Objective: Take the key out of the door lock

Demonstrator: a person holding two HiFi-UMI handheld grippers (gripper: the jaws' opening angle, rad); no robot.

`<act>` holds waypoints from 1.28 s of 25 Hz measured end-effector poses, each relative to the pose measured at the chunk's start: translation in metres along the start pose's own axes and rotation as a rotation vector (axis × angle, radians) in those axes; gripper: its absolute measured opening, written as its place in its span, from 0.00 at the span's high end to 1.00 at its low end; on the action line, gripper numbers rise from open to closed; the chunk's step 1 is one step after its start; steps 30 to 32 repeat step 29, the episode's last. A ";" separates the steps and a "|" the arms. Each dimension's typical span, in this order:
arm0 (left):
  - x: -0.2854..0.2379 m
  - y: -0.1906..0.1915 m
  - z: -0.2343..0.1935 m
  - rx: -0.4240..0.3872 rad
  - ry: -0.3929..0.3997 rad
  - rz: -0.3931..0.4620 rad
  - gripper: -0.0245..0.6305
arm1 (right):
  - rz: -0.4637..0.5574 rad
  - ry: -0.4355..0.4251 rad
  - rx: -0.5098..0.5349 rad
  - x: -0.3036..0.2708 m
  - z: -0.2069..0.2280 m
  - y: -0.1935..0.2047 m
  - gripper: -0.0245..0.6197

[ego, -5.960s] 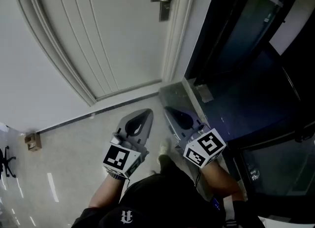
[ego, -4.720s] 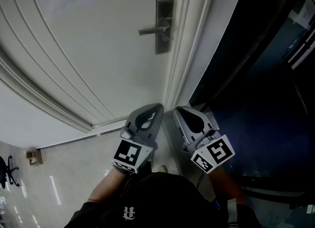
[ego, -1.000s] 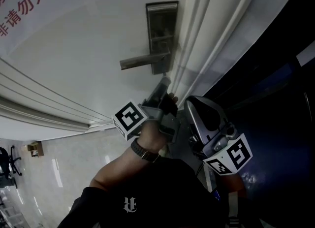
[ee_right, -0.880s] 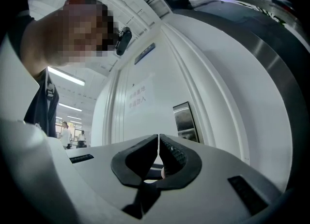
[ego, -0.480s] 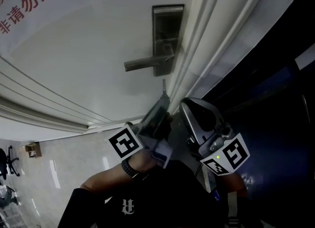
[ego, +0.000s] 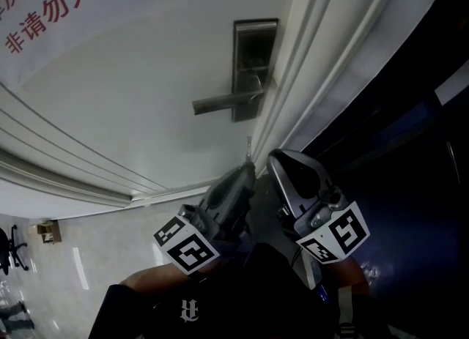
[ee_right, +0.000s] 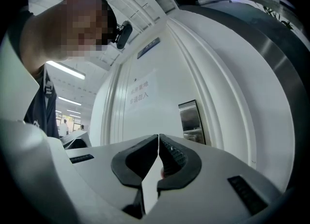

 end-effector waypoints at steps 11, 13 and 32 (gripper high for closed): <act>-0.001 -0.008 0.005 -0.145 0.037 -0.028 0.96 | -0.028 0.029 0.029 -0.007 -0.008 0.003 0.94; -0.001 -0.010 0.004 -0.144 0.039 -0.029 0.96 | -0.030 0.035 0.032 -0.008 -0.008 0.004 0.94; -0.008 -0.015 0.001 -0.139 0.058 -0.044 0.96 | -0.033 0.056 0.042 -0.016 -0.002 0.001 0.94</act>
Point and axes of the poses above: the fingertips, and each gripper's own axes: x backward along the fingers, z to its right, y out of its underside, the point moved 7 cm from there along x, backward along the fingers, and after that the axes turned 10 degrees about y, right-handed, at the moved point
